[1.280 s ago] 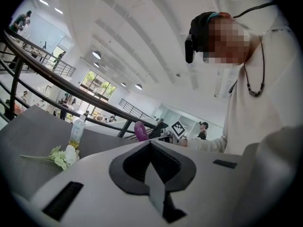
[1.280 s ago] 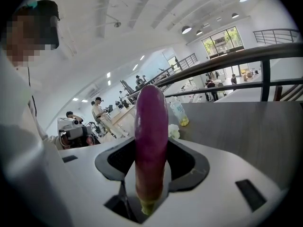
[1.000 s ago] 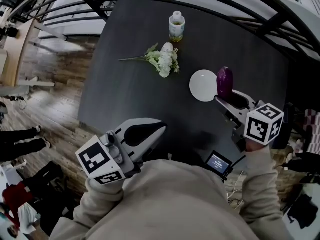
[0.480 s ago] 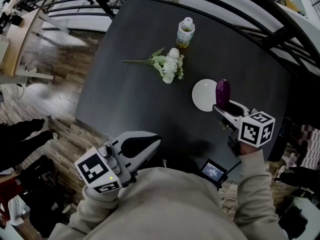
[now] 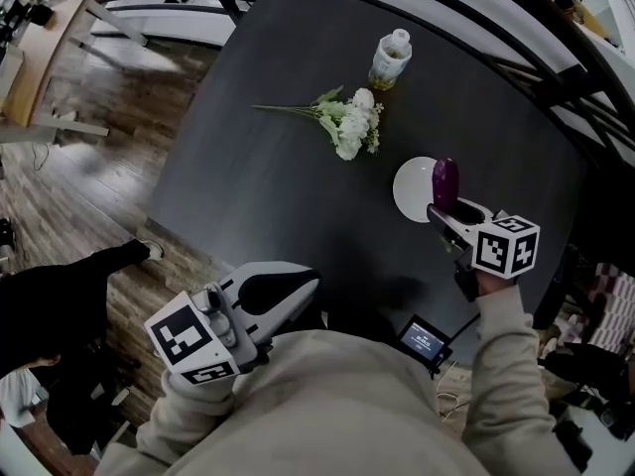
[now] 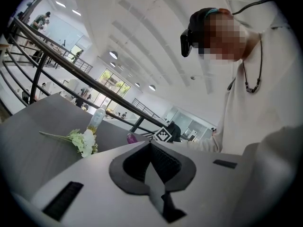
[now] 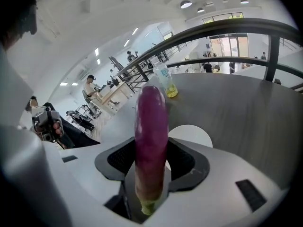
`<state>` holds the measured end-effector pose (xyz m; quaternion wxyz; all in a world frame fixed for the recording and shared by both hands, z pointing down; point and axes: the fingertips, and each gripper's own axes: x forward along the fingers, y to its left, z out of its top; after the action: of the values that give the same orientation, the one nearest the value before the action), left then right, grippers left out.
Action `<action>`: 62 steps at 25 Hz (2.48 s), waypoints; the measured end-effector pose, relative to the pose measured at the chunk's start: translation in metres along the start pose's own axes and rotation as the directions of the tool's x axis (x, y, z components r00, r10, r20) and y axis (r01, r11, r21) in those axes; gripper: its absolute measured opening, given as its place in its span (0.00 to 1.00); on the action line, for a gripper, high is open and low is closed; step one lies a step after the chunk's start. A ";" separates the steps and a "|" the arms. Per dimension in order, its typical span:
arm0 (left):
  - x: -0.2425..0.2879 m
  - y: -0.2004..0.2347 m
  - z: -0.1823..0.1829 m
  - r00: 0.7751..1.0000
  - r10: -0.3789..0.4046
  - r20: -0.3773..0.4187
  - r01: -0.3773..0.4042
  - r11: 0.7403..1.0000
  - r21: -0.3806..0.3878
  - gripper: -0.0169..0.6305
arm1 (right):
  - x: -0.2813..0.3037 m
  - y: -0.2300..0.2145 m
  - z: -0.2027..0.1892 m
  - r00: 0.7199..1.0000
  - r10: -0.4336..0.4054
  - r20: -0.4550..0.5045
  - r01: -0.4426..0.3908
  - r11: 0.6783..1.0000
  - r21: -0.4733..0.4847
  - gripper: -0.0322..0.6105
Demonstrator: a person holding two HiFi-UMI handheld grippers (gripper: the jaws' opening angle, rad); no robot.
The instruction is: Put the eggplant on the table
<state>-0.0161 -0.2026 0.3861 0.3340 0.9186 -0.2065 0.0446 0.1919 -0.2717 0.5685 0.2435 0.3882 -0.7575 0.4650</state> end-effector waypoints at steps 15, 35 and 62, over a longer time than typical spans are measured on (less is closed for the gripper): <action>-0.010 0.015 -0.008 0.998 0.054 0.011 -0.054 0.998 -0.043 0.04 | 0.033 -0.040 -0.022 0.994 -0.036 -0.108 0.038 0.999 0.009 0.37; -0.007 0.021 -0.013 0.998 0.067 0.019 -0.065 0.995 -0.080 0.04 | 0.079 -0.093 -0.051 0.953 -0.182 -0.242 0.178 0.983 -0.040 0.37; -0.006 0.024 -0.018 0.998 0.066 0.010 -0.065 0.994 -0.093 0.04 | 0.088 -0.098 -0.044 0.906 -0.340 -0.250 0.280 0.928 -0.246 0.46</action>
<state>-0.0308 -0.2058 0.4132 0.3730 0.8952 -0.2407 0.0398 0.2207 -0.2901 0.7027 0.4610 0.4051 -0.6858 0.3912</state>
